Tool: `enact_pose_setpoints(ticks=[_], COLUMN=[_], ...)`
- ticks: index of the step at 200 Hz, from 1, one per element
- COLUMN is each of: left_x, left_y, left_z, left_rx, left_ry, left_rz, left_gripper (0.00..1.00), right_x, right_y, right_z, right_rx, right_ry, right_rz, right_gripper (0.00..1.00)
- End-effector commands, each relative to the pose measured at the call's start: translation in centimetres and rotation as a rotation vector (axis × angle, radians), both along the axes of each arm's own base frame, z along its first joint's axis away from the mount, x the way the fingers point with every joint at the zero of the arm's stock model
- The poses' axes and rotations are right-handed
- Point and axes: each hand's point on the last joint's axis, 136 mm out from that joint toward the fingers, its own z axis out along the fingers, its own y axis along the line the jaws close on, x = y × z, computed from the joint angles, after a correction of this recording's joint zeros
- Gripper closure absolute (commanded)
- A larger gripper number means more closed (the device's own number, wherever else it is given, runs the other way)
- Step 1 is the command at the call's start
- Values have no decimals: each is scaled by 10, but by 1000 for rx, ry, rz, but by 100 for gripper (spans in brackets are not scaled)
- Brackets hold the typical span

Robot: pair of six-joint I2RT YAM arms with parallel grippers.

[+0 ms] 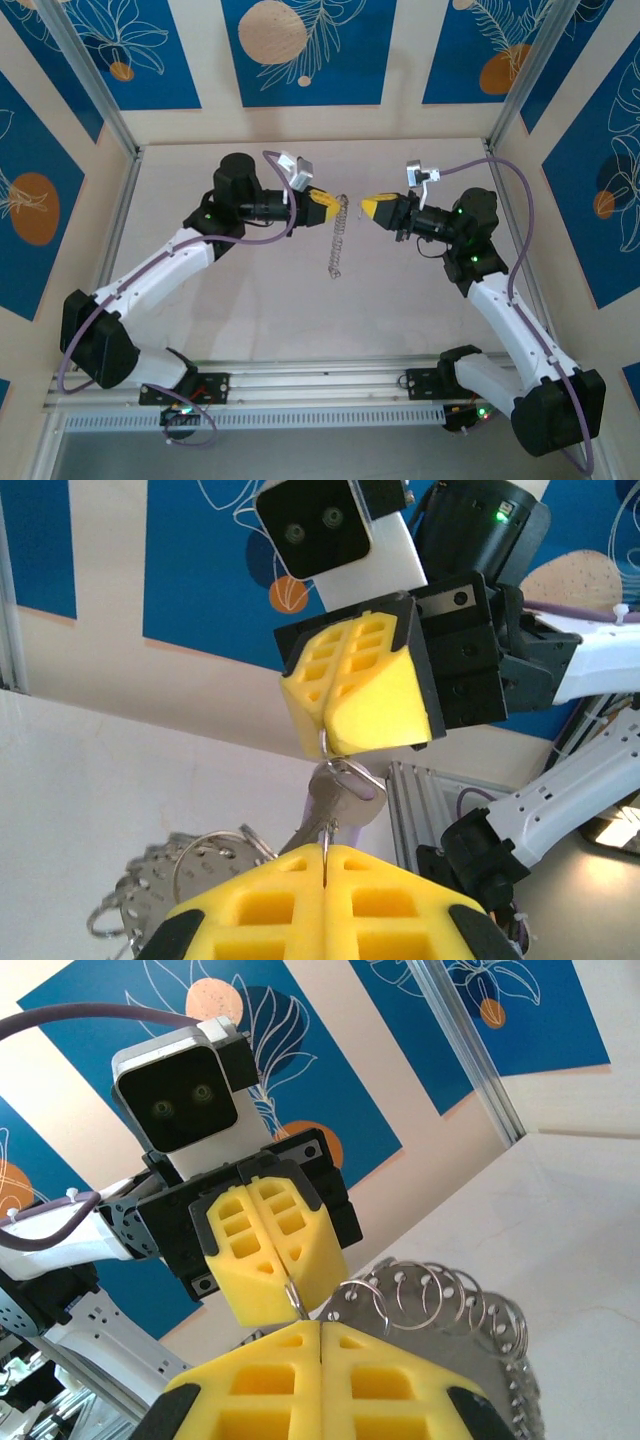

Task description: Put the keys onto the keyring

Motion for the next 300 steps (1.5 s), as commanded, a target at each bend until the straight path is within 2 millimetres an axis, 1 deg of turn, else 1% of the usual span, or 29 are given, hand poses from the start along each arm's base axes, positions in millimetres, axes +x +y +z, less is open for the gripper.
enact_pose_setpoints(ticks=[1,56,77,97,128,163,213,300], left_x=[-3,3,6,5,1,-5,-9,-15], left_y=[-6,-7,-3,-1,0,-4,-10,-14], left_z=[15,16,21,28,37,43,42,43], left_rx=[-9,25,20,6,-9,-13,5,5], left_ry=[-81,-207,-291,-372,-443,-494,-506,-506], left_rz=[1,154,249,316,359,362,343,321], left_gripper=[100,100,100,100,100,100,100,100], right_x=[-9,-16,-17,-17,-14,-13,-15,-17], right_y=[2,6,5,4,2,0,3,13], right_z=[22,23,20,19,17,22,33,38], right_rx=[3,-15,-22,-24,-25,-21,-8,-8], right_ry=[-95,-127,-130,-136,-149,-184,-227,-244], right_rz=[7,3,-13,-29,-58,-80,-79,-52], right_gripper=[100,100,100,100,100,100,100,100])
